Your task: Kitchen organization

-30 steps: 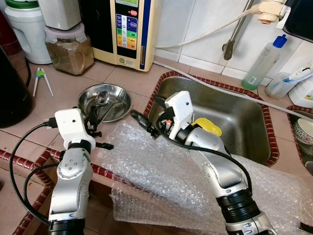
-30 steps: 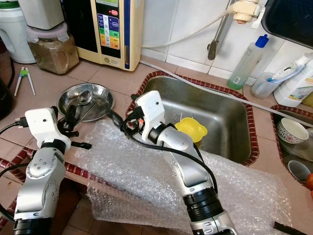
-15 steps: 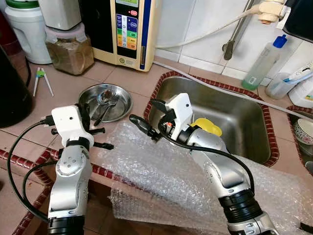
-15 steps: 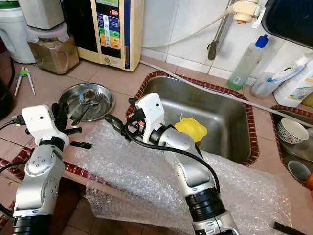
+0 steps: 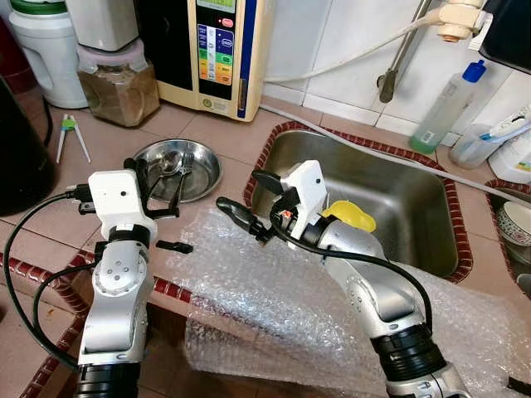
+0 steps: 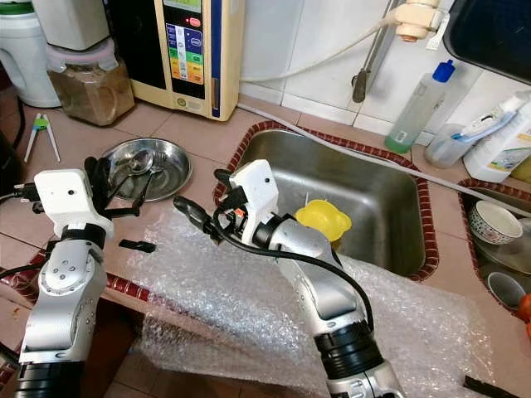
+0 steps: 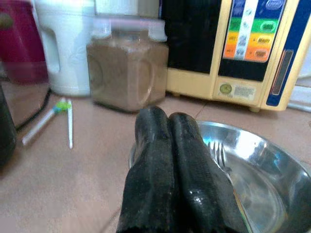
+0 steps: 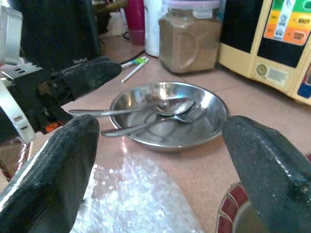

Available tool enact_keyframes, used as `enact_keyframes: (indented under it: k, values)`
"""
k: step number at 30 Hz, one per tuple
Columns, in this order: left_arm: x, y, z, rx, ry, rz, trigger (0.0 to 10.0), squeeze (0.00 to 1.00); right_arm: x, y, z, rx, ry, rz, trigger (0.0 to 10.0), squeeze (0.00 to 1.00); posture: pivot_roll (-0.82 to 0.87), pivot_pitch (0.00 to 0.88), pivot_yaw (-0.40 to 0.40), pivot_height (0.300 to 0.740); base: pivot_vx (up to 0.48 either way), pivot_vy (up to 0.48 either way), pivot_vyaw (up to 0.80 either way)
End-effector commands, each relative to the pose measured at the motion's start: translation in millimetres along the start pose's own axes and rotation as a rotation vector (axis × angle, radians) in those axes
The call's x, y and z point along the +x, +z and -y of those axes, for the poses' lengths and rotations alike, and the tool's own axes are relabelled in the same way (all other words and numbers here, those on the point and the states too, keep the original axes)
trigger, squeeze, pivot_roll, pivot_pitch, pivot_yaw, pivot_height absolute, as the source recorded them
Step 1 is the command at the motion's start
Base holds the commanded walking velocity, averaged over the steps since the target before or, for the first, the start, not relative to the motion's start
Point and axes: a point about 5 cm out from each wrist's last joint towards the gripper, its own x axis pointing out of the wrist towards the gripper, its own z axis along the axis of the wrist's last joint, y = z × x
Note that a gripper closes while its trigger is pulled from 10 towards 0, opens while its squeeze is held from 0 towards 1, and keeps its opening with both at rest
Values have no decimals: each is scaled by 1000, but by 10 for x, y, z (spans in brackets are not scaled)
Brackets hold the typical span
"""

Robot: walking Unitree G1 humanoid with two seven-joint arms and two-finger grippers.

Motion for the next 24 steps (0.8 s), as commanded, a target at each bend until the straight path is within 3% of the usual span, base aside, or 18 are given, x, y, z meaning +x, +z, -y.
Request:
enact_keyframes:
  k: [1,8,15,16,18,24]
  values:
    - [29,127,79,19,-34,69,0,0,-26,31,19,-12,0,4,10000,0,112,77,-119,740,0,0,0]
    - [42,347,191,130,-112,219,0,0,-22,19,59,-10,-35,1,10000,0,112,80,-122,740,0,0,0]
    - [45,442,242,156,-143,277,0,0,-23,13,87,-10,-57,1,10000,0,112,81,-122,740,0,0,0]
    - [48,452,251,148,-147,281,0,0,-21,12,89,-10,-60,1,10000,0,113,82,-121,740,0,0,0]
    - [93,448,248,29,-134,231,0,0,-10,9,103,-14,-77,1,10000,0,113,82,-121,740,0,0,0]
    - [147,406,142,-56,-90,186,0,0,-10,2,131,-15,-99,-1,10000,0,115,84,-120,740,0,0,0]
